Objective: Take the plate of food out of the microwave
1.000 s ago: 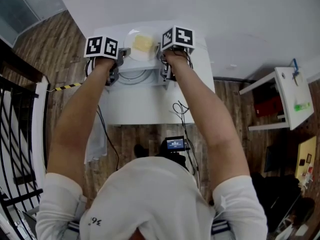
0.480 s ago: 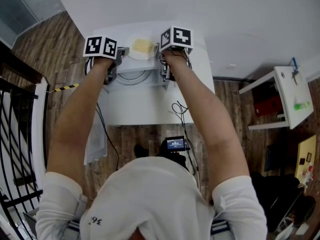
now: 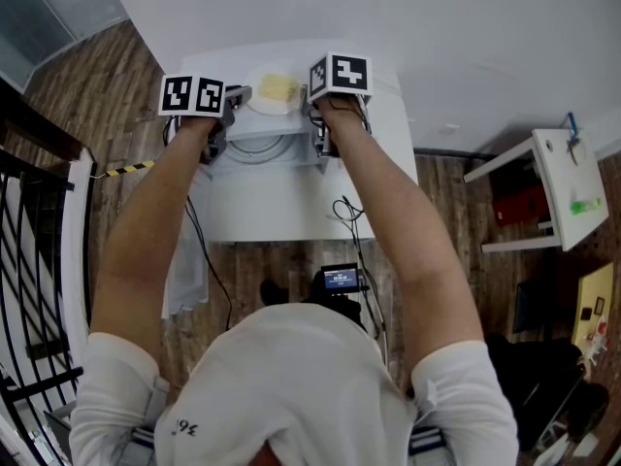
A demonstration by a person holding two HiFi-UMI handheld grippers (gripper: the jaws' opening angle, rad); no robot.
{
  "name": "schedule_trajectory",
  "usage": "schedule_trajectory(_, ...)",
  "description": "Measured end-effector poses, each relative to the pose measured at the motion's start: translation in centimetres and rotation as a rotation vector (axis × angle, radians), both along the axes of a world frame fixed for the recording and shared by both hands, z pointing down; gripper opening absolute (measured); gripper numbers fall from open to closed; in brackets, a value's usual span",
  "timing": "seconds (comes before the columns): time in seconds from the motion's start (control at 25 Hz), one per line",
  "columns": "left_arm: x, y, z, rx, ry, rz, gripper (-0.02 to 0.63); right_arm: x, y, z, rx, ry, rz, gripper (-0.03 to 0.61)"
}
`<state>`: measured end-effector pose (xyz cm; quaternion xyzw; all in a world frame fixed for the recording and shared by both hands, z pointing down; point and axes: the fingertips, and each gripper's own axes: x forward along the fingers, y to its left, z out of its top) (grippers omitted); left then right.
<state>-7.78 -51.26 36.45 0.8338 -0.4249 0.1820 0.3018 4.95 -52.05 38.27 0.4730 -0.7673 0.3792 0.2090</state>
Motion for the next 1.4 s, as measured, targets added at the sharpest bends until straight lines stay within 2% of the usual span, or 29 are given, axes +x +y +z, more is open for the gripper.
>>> schedule_trajectory(0.36,-0.1,0.2,-1.6,0.067,0.038,0.008,0.081,0.8,-0.5,-1.3,0.067,0.0,0.026,0.06)
schedule_trajectory(0.64,0.8,0.3,-3.1,0.097,0.065,-0.002,0.08,1.2,-0.5,-2.5,0.121,0.052,0.017,0.06)
schedule_trajectory(0.92,2.2,1.1,-5.1,0.121,0.136,0.008,0.08,1.4,-0.4,-3.9,0.171,0.056,-0.001,0.06)
schedule_trajectory(1.16,3.2,2.5,-9.6,0.174,0.242,0.022,0.079,0.6,0.6,-9.2,0.289,0.009,-0.085,0.06)
schedule_trajectory(1.4,3.3,4.8,-13.4,0.267,0.234,0.024,0.08,0.8,2.6,-13.6,0.378,-0.036,-0.128,0.058)
